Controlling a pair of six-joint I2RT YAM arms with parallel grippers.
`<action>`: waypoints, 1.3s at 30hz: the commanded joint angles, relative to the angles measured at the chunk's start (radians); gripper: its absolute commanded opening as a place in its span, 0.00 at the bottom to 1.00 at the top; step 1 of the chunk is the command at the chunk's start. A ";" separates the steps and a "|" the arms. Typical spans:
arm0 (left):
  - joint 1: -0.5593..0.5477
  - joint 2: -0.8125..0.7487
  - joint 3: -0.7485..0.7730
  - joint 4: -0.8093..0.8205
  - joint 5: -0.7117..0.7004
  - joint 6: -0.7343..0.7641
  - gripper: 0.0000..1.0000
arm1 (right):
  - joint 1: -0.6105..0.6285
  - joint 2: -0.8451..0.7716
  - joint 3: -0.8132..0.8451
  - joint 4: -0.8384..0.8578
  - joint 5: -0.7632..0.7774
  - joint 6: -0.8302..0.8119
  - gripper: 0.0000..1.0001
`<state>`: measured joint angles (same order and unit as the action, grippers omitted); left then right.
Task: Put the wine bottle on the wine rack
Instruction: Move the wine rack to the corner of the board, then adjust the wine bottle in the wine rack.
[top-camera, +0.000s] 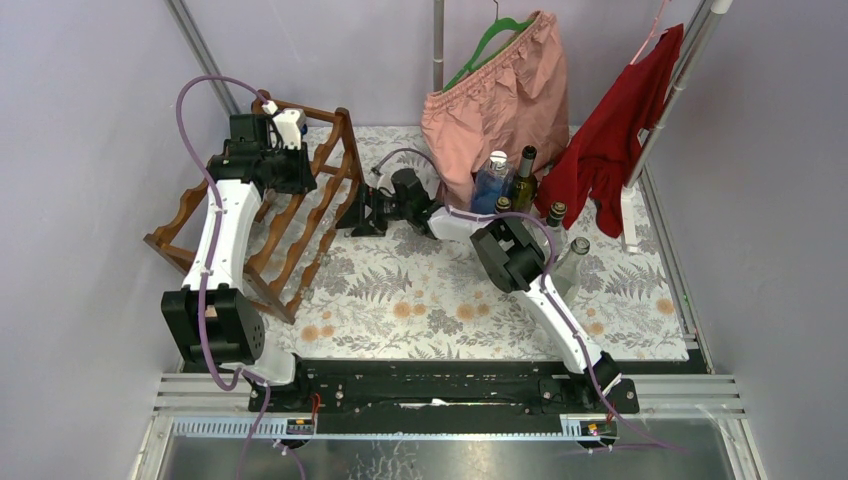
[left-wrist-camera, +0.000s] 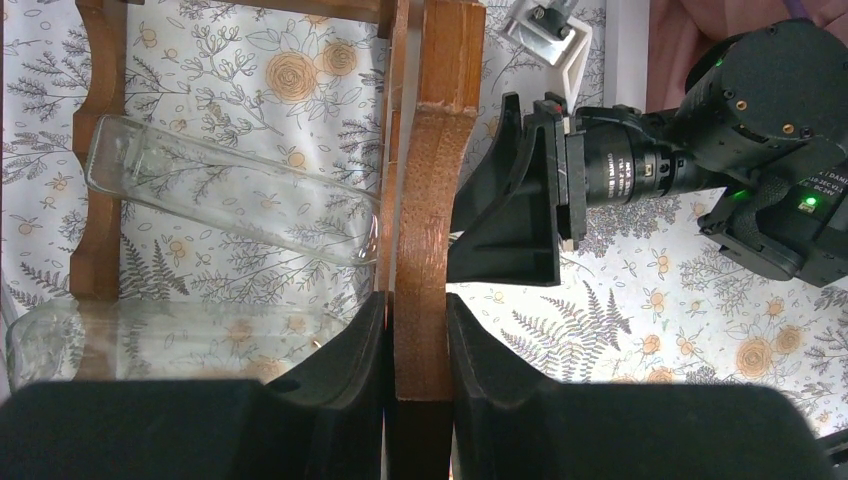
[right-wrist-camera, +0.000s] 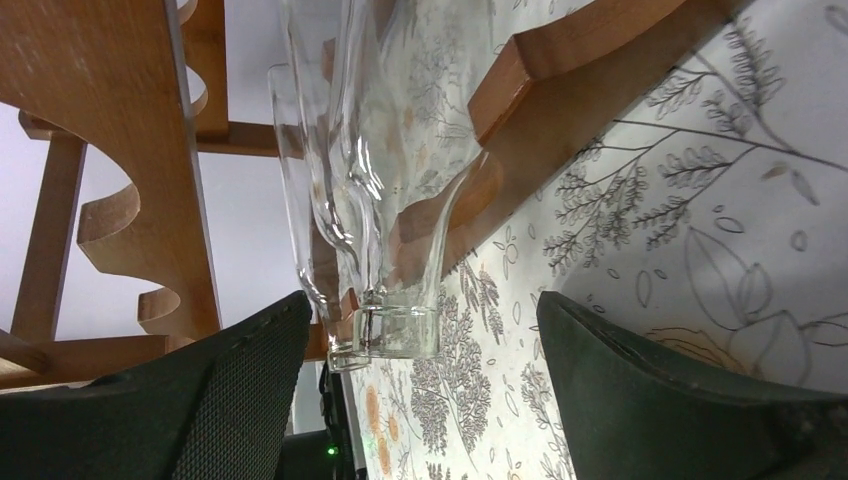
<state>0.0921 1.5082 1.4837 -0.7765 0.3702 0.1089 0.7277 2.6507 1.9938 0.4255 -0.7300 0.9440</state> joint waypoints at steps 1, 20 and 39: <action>-0.012 -0.011 -0.027 -0.058 0.102 -0.044 0.03 | 0.019 -0.078 0.009 0.039 -0.029 0.013 0.89; -0.022 -0.015 -0.037 -0.050 0.105 -0.047 0.06 | 0.020 -0.047 0.028 0.208 -0.064 0.114 0.15; -0.025 -0.028 -0.051 -0.047 0.109 -0.063 0.08 | 0.012 -0.027 0.007 0.484 -0.093 0.264 0.02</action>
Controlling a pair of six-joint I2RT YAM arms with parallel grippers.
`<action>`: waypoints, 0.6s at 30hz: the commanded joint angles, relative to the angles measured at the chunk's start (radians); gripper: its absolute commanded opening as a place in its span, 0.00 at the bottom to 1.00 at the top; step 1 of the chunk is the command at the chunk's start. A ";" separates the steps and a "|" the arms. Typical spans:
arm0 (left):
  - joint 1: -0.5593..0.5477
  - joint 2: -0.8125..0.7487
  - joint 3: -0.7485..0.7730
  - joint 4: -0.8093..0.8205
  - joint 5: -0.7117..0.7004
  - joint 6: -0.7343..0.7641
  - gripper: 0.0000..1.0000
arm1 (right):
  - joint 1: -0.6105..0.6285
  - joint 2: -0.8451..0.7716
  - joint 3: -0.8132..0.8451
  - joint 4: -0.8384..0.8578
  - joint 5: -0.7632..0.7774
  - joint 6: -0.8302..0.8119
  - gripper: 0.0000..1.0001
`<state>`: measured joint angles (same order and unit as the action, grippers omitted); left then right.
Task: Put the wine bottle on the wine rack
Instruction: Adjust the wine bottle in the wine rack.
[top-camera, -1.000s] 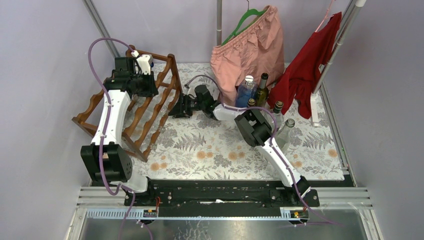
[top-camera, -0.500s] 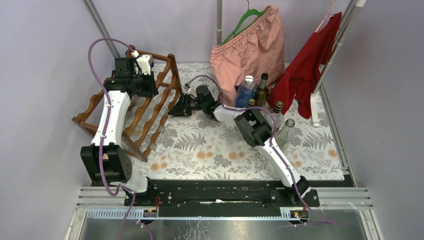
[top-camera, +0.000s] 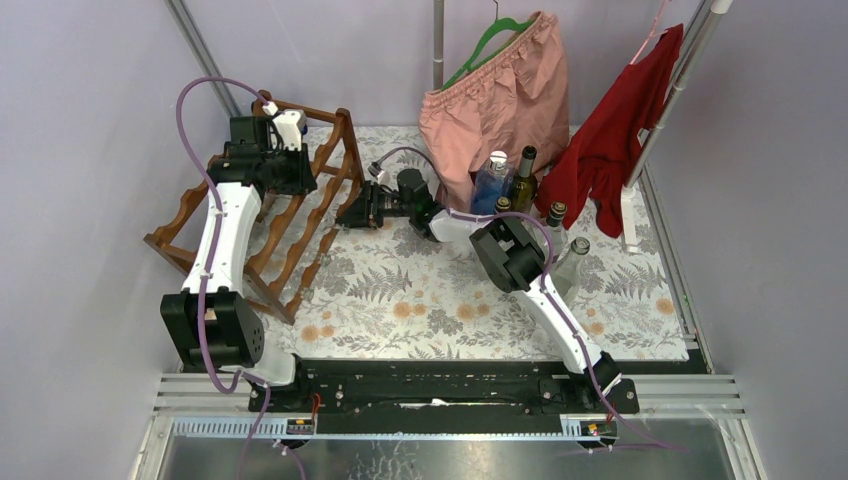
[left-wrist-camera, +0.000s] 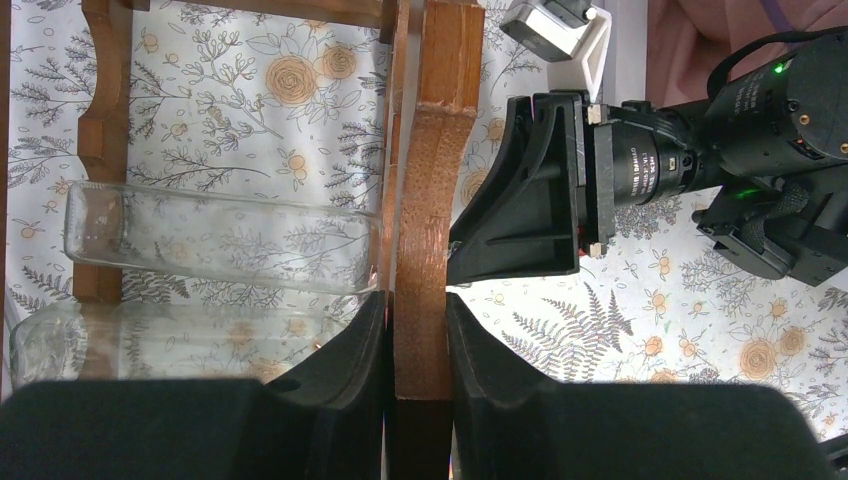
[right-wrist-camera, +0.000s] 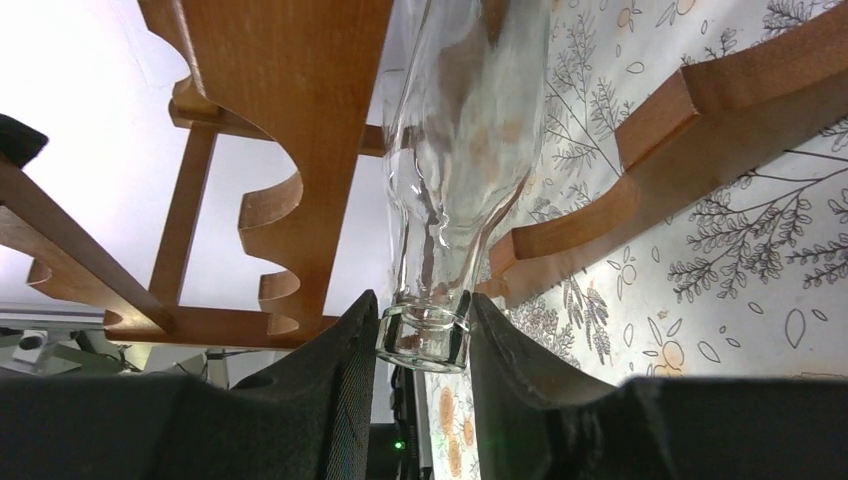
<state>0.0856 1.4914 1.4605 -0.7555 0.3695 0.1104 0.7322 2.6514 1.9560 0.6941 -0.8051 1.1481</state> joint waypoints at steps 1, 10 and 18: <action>-0.019 -0.010 -0.028 -0.068 0.109 -0.064 0.08 | 0.012 -0.027 0.045 0.218 -0.012 0.061 0.02; -0.019 -0.004 -0.019 -0.068 0.110 -0.069 0.08 | 0.025 -0.040 0.018 0.201 0.036 0.083 0.01; -0.019 0.005 -0.018 -0.068 0.117 -0.078 0.08 | 0.045 0.005 0.020 0.180 0.140 0.143 0.01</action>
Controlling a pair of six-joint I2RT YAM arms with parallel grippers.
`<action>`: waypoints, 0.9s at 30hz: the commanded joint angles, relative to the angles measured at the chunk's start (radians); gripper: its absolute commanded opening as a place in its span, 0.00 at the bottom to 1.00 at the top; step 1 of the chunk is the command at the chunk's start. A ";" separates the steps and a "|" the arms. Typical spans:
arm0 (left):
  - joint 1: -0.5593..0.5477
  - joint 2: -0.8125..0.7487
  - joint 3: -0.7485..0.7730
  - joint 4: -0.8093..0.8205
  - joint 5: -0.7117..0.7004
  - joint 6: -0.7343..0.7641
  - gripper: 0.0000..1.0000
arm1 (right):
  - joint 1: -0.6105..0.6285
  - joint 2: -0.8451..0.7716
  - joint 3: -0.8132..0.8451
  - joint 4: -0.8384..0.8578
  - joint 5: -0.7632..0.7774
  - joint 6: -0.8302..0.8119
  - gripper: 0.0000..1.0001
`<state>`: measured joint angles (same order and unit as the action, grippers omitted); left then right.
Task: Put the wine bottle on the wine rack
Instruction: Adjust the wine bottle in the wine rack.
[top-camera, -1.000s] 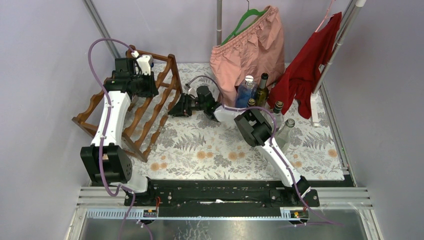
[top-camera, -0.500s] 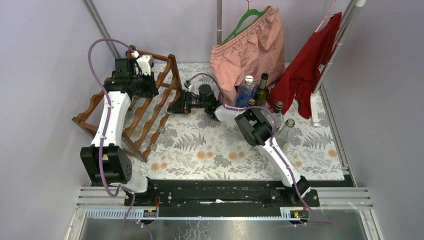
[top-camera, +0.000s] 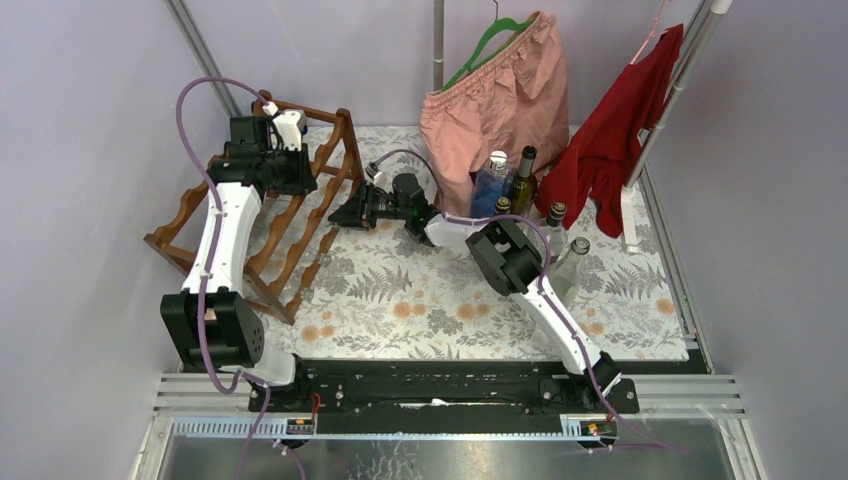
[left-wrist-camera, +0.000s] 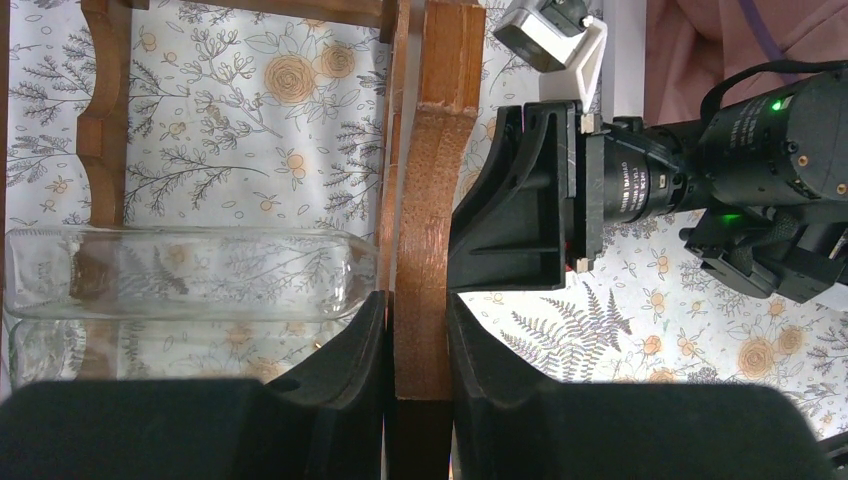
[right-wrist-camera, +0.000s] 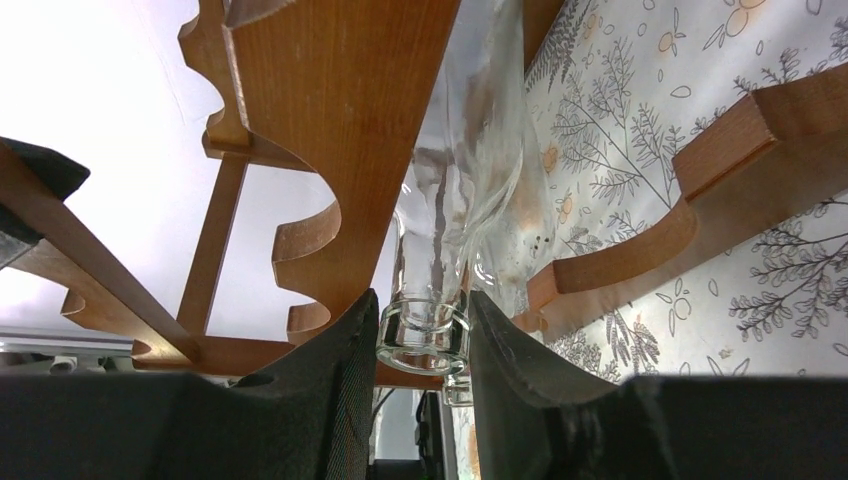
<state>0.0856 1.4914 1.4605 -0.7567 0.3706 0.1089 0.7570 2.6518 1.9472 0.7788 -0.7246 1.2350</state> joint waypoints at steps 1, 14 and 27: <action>-0.019 0.004 -0.020 -0.068 0.116 -0.077 0.08 | 0.019 0.005 0.015 0.110 0.064 0.073 0.01; -0.019 0.013 -0.016 -0.068 0.116 -0.072 0.08 | 0.008 -0.018 -0.076 0.225 0.114 0.167 0.00; -0.019 0.015 -0.021 -0.069 0.115 -0.074 0.08 | 0.050 -0.005 -0.048 0.076 0.127 0.082 0.01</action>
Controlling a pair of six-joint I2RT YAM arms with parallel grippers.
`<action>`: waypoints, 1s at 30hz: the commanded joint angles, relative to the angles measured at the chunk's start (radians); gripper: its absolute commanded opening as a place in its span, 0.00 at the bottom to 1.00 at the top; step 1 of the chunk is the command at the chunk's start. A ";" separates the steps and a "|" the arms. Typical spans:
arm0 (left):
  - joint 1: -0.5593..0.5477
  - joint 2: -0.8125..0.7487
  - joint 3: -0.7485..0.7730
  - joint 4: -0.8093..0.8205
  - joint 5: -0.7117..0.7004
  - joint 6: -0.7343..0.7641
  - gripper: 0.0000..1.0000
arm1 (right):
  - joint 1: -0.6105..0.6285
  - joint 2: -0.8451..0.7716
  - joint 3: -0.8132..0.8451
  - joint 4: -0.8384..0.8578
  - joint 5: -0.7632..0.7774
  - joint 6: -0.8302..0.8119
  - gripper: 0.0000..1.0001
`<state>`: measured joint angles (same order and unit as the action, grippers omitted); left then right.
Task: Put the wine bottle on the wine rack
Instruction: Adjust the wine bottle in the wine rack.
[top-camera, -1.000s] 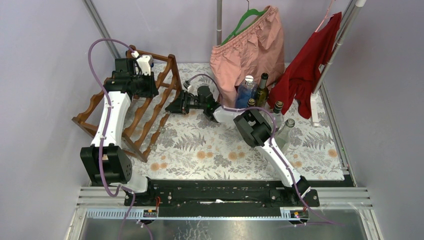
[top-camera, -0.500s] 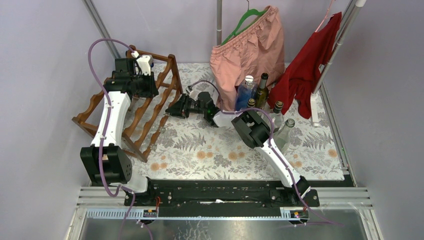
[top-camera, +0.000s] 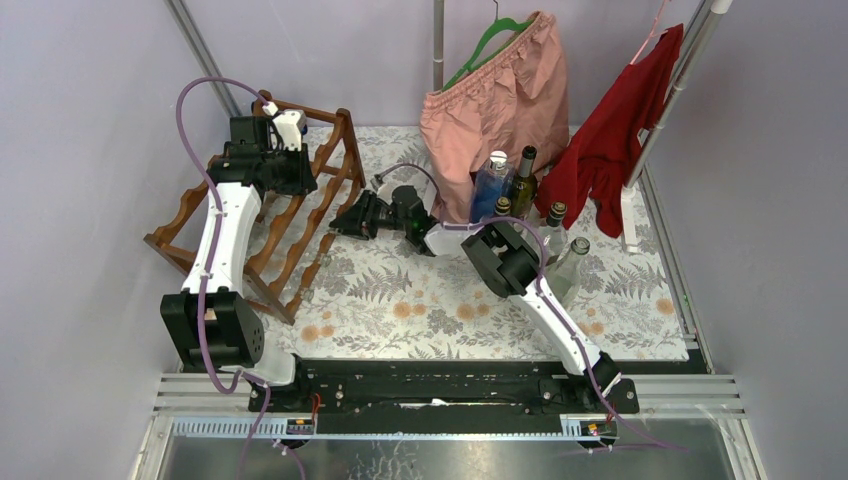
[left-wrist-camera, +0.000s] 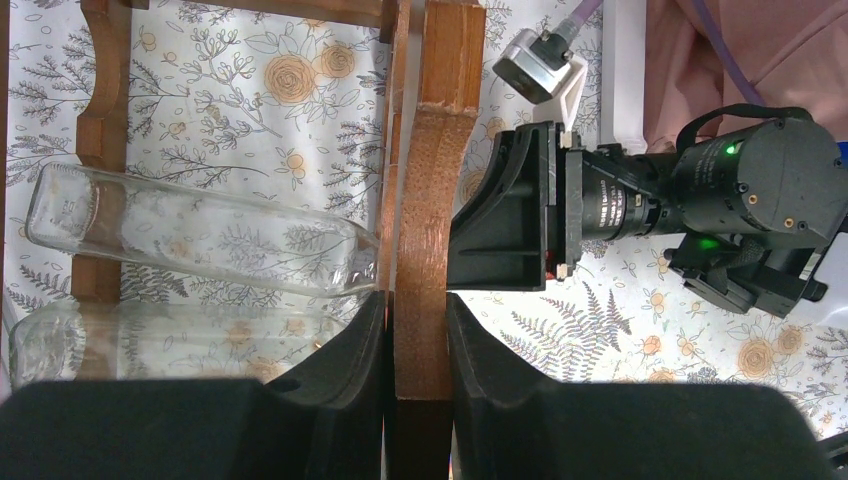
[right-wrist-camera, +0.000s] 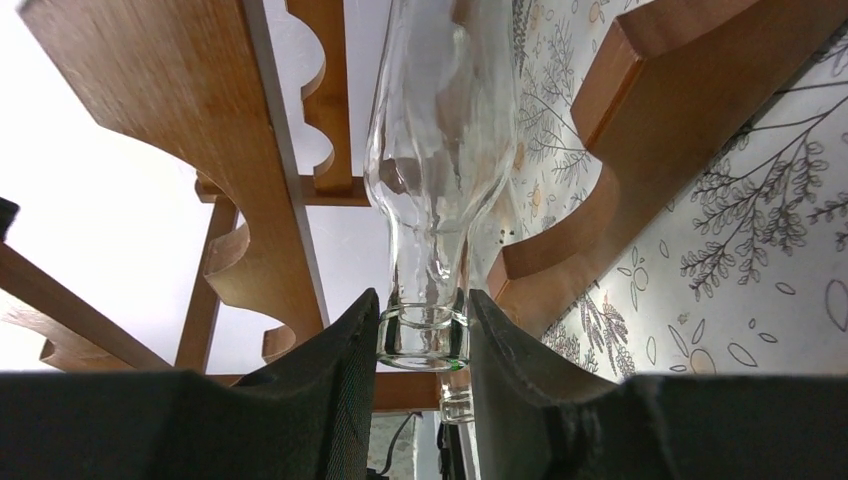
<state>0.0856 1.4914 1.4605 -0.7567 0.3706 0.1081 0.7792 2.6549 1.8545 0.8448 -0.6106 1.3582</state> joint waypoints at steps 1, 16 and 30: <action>-0.019 0.014 -0.021 -0.069 0.116 -0.073 0.08 | 0.029 -0.008 0.046 -0.005 0.016 -0.052 0.02; -0.021 0.005 -0.032 -0.069 0.116 -0.082 0.08 | 0.043 -0.021 0.172 -0.347 0.072 -0.313 0.08; -0.023 -0.006 -0.047 -0.068 0.115 -0.104 0.08 | 0.044 -0.021 0.227 -0.478 0.136 -0.545 0.12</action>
<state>0.0856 1.4868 1.4513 -0.7464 0.3706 0.0959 0.8192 2.6549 2.0502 0.4129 -0.5316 0.8921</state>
